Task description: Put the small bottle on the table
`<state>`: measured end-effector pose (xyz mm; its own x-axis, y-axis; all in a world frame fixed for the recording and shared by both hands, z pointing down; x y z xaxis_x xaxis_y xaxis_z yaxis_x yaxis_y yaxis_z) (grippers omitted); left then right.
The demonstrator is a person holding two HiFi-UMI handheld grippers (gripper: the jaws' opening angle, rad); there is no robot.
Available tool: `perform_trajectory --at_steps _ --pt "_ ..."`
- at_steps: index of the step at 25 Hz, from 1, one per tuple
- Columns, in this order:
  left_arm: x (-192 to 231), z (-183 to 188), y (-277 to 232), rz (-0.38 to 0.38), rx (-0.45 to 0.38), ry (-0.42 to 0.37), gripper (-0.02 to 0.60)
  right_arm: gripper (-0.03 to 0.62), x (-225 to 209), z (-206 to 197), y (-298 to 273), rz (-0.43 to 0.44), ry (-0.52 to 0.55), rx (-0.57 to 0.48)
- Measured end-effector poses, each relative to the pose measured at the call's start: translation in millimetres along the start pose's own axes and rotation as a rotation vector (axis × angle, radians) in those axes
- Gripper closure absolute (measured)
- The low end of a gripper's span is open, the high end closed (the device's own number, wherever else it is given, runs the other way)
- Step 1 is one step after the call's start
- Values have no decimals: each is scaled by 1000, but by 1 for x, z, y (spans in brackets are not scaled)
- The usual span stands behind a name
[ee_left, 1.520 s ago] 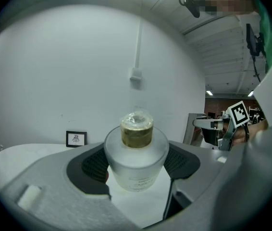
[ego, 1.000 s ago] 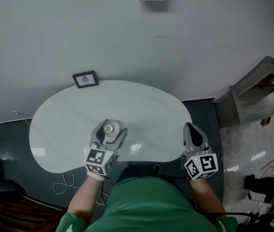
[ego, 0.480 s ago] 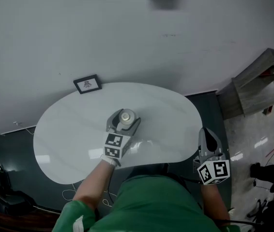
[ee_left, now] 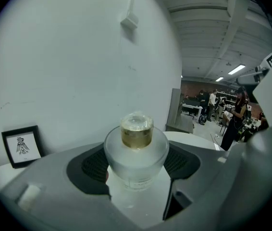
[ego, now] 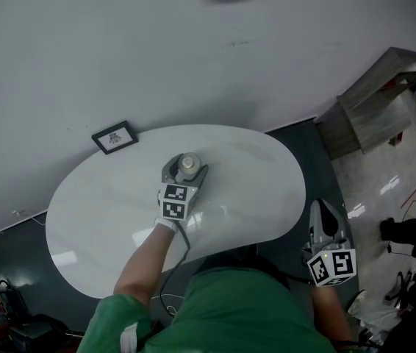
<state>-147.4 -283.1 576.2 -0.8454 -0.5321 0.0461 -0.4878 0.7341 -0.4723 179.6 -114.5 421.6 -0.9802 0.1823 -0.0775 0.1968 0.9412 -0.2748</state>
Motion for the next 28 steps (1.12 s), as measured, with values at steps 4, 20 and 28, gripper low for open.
perform_trajectory --at_steps 4,20,28 --pt "9 -13 -24 -12 30 -18 238 592 0 -4 7 -31 7 27" --pt "27 -52 -63 11 100 -69 238 592 7 -9 10 -61 4 74" --pt "23 -60 -65 5 109 -80 238 592 14 -5 -1 -27 -1 69"
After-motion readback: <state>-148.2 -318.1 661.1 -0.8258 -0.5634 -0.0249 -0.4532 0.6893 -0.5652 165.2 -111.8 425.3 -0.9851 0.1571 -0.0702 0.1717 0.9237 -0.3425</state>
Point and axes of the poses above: the fingertips, and each gripper's own axes: y backward along the fingers, x to its left, z out of its top, the point moved 5 cm from there along y, backward along the fingers, and after that the axes turned 1 degree about y, right-handed, at the moved point
